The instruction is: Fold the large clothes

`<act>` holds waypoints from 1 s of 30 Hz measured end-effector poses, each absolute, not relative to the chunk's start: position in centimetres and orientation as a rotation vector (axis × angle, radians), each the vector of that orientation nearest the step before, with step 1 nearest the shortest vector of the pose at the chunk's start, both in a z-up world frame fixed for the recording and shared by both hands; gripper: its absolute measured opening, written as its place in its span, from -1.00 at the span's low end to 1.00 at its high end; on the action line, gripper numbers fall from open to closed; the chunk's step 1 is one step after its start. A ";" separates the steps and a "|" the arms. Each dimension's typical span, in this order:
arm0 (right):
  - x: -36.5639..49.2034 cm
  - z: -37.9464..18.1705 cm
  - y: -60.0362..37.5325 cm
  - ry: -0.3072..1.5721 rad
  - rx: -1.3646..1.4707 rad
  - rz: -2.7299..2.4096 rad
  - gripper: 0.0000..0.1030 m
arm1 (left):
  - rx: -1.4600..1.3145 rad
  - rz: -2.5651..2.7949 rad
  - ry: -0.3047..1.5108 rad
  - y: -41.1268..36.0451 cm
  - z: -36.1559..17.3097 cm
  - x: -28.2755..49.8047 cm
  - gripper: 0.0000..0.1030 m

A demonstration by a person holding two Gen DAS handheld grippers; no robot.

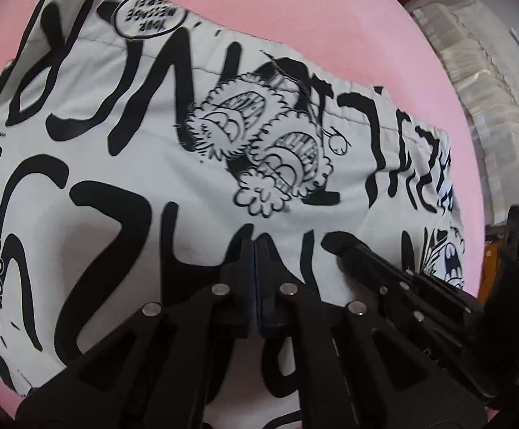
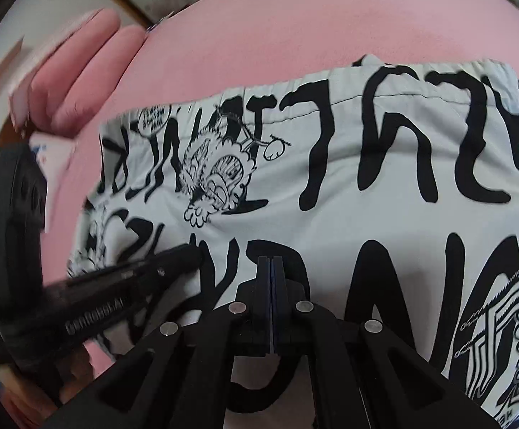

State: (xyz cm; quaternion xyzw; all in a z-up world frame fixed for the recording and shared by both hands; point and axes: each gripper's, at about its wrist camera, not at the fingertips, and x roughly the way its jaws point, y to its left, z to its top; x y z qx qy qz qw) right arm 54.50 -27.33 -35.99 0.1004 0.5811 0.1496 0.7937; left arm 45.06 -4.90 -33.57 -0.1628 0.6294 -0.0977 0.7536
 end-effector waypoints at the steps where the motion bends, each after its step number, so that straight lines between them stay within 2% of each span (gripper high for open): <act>1: 54.5 -35.9 -27.5 1.249 0.213 0.319 -1.00 | -0.297 -0.179 1.358 -4.4 -33.3 45.0 -0.98; 4: 54.1 -35.0 -30.5 1.268 0.223 0.264 -1.00 | -0.134 -0.052 1.322 -2.4 -32.9 44.4 -0.98; 9: 52.7 -34.7 -37.6 1.311 0.043 -0.075 -1.00 | -0.237 0.044 1.315 3.3 -32.7 43.0 -0.98; 12: 50.8 -35.4 -44.3 1.339 0.181 -0.147 -1.00 | -0.005 0.275 1.320 6.7 -32.7 41.3 -0.98; 15: 49.4 -34.7 -47.5 1.345 0.221 -0.193 -1.00 | -0.175 0.253 1.340 10.6 -33.1 39.1 -0.98; 21: 48.6 -33.1 -47.7 1.347 0.139 -0.254 -1.00 | -0.180 0.307 1.320 11.5 -31.8 37.1 -0.98; 30: 52.1 -31.3 -41.2 1.280 0.309 -0.037 -1.00 | -0.465 0.400 1.274 12.3 -27.7 31.0 -0.97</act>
